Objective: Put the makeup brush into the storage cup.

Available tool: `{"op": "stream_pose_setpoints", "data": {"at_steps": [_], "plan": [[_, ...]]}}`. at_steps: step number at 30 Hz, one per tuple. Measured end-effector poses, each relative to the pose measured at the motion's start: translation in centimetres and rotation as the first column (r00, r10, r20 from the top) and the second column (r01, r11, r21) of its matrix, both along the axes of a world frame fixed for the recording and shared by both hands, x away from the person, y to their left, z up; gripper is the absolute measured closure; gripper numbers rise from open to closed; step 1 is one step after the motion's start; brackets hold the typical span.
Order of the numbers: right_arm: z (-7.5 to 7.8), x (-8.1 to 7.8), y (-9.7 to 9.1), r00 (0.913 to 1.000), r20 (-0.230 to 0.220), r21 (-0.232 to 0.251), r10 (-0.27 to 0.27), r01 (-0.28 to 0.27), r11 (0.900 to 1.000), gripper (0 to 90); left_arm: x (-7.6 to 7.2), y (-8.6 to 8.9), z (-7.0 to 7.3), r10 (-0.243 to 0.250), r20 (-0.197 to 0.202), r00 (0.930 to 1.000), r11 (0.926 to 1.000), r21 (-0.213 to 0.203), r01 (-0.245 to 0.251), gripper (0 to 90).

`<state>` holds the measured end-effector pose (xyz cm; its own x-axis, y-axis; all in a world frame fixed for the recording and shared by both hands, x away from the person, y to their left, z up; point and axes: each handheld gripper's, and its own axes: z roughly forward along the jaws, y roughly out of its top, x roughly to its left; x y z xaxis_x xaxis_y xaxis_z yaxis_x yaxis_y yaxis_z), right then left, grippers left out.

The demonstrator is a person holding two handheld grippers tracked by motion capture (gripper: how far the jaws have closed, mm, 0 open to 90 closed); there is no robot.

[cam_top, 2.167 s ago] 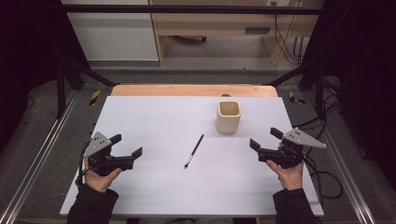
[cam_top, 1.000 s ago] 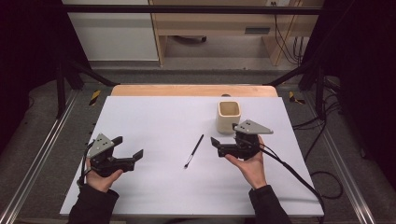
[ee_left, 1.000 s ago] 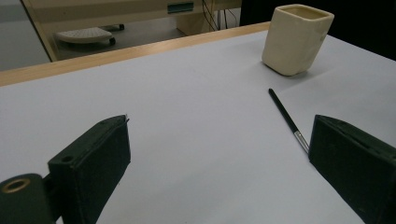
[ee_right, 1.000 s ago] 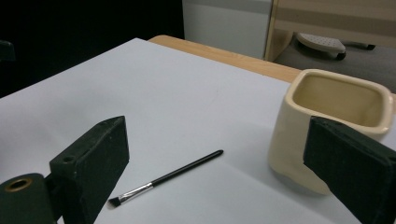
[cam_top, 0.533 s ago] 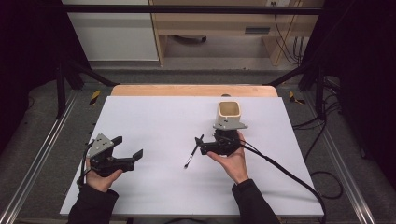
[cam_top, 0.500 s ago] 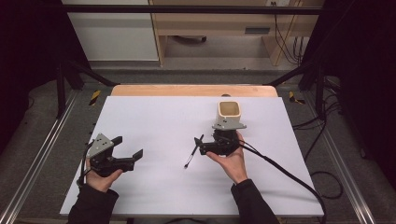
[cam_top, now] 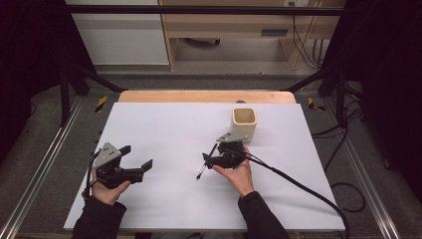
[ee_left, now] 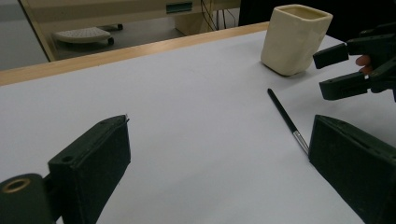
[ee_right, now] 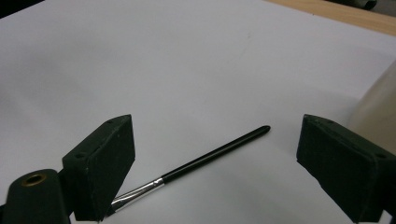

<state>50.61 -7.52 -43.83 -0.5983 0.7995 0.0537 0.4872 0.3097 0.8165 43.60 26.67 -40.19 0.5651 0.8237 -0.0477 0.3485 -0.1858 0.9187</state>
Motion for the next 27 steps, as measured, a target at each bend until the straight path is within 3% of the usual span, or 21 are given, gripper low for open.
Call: {"op": "stream_pose_setpoints", "data": {"at_steps": [4,7,14,27], "plan": [[-0.6,0.2,0.5,0.9999,-0.010,-0.010,-0.010,0.010,0.9999,13.4,0.0,-0.1,0.0,-0.001,0.000,1.0000,1.0000,0.002,0.001,5.3],[-1.6,0.5,1.3,1.0000,-0.003,-0.060,-0.003,0.002,0.9982,14.7,0.0,-0.1,0.0,0.000,0.000,1.0000,1.0000,0.002,0.000,5.3],[-3.4,0.9,2.1,0.9991,-0.042,-0.092,-0.005,0.002,0.9957,17.5,0.0,0.0,0.0,0.002,0.002,1.0000,1.0000,0.001,-0.002,5.3],[-4.4,0.7,2.4,0.9967,-0.075,-0.136,0.030,-0.040,0.9899,33.0,0.0,0.0,0.0,-0.002,0.000,1.0000,1.0000,0.005,0.002,5.4]]}}
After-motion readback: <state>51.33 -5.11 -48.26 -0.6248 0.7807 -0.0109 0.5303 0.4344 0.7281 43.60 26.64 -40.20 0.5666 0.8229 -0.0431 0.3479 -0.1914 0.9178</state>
